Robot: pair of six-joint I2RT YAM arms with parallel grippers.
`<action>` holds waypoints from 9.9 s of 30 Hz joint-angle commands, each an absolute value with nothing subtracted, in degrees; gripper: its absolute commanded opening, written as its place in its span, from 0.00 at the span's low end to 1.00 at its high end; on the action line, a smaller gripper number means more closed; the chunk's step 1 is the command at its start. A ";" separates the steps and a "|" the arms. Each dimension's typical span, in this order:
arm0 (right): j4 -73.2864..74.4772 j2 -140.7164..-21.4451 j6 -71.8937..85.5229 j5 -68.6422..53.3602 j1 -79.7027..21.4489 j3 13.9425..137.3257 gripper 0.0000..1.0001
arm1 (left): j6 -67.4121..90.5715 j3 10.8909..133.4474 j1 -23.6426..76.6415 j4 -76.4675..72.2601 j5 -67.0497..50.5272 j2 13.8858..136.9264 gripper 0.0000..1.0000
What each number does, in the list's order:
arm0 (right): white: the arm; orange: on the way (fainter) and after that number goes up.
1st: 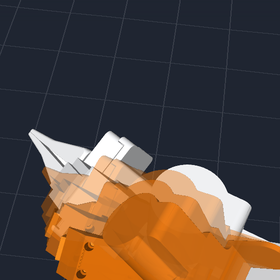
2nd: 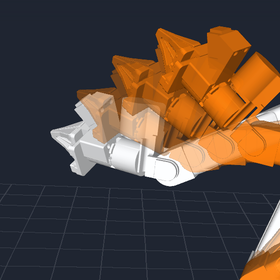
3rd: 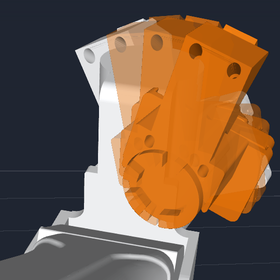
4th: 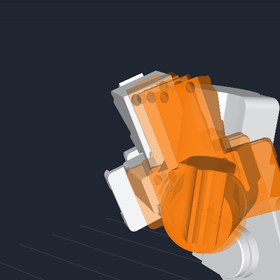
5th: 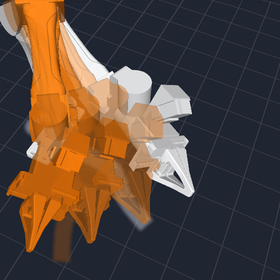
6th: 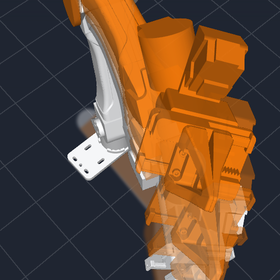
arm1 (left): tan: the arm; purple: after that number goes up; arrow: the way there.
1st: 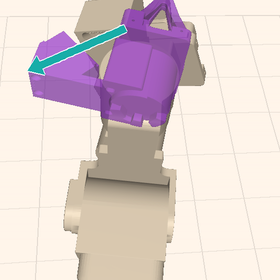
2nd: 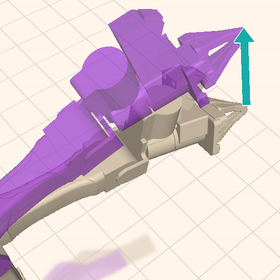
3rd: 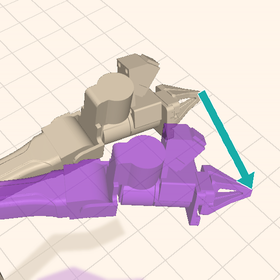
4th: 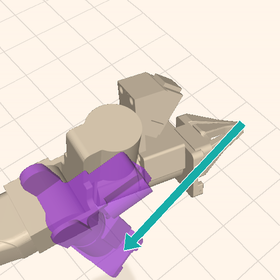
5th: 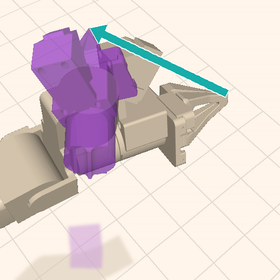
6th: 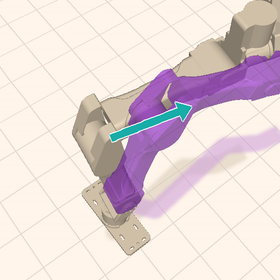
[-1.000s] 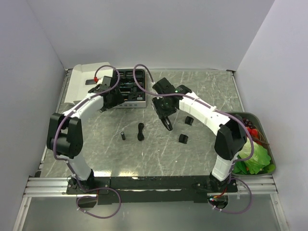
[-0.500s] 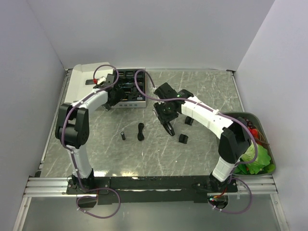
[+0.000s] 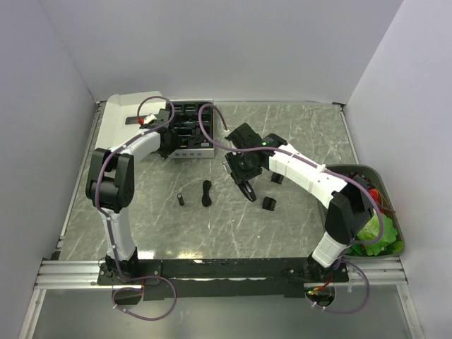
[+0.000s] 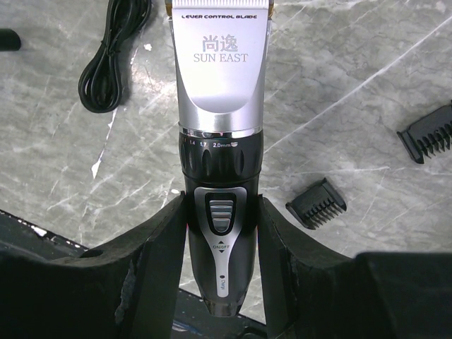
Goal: Sort the hair-cutting tools
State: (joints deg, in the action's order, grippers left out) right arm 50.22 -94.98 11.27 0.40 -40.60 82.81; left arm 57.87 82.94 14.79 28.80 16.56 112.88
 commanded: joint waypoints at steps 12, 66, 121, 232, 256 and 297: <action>50.27 -91.76 12.66 0.88 -41.84 84.81 0.00 | 51.77 75.51 14.68 22.68 13.10 106.79 0.26; 41.83 -119.62 17.84 8.53 -42.01 105.64 0.00 | 32.70 61.17 14.77 24.70 -1.84 79.81 0.97; 39.64 -121.73 16.52 7.47 -42.19 100.20 0.00 | 32.78 60.91 14.68 23.47 -1.49 81.56 0.97; 50.63 -82.09 11.43 -2.90 -50.98 73.92 0.49 | -16.61 45.97 24.52 23.29 -4.04 76.38 0.77; 50.45 -83.85 11.42 -2.81 -51.06 74.53 0.48 | -18.63 48.60 24.96 24.96 -16.87 79.98 0.58; 41.22 -74.81 6.08 -3.60 -51.59 74.36 0.63 | -2.20 73.47 25.05 49.04 -40.67 81.56 0.01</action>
State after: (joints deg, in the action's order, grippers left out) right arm 45.47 -81.80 10.26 -3.90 -50.57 74.54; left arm -4.67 71.09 24.80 47.97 -29.95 83.35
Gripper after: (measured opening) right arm 0.602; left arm 0.228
